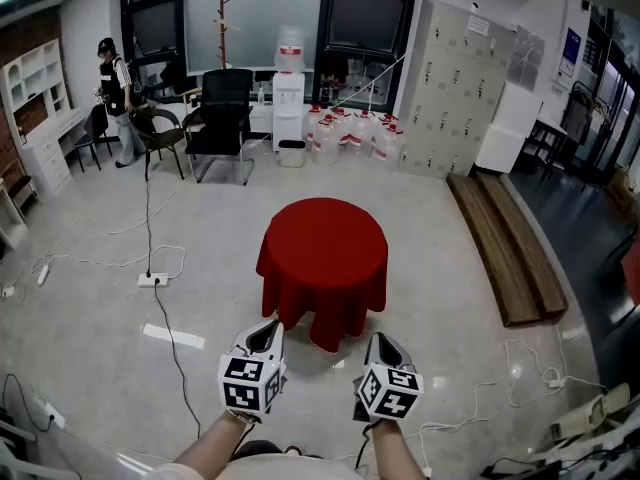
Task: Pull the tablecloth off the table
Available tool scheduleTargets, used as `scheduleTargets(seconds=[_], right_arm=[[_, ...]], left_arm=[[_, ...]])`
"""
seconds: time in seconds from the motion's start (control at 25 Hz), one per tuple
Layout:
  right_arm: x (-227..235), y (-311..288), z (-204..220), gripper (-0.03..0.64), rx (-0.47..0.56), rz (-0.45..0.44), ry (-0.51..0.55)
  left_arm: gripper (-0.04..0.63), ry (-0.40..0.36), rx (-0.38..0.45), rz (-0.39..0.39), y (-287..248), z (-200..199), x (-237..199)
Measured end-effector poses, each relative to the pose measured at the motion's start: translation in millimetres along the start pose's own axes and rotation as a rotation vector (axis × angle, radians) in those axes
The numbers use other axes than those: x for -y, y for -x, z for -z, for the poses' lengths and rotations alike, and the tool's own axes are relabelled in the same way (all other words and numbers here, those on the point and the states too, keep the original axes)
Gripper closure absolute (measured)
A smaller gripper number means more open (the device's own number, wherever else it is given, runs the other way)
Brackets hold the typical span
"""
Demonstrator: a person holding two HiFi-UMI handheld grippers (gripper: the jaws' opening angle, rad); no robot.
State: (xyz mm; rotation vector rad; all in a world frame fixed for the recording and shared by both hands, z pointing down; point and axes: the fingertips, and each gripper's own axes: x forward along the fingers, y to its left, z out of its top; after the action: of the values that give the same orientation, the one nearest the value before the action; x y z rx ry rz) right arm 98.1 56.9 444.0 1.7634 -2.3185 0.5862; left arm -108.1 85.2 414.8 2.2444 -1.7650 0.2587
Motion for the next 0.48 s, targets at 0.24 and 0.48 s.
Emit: scheduleTargets(seconds=[0.24,0.48], right_arm=[[1.1,-6.1,0.4,0.592,-0.01,-0.016,0.001],[2.7,-10.9,-3.1,0.592,-0.011,-0.02,0.008]], left_arm=[[0.578,-0.014,-0.012,0.0,-8.4,-1.0,5.0],[0.578,-0.016,-0.008,-0.002,-13.1,-4.3,3.2]])
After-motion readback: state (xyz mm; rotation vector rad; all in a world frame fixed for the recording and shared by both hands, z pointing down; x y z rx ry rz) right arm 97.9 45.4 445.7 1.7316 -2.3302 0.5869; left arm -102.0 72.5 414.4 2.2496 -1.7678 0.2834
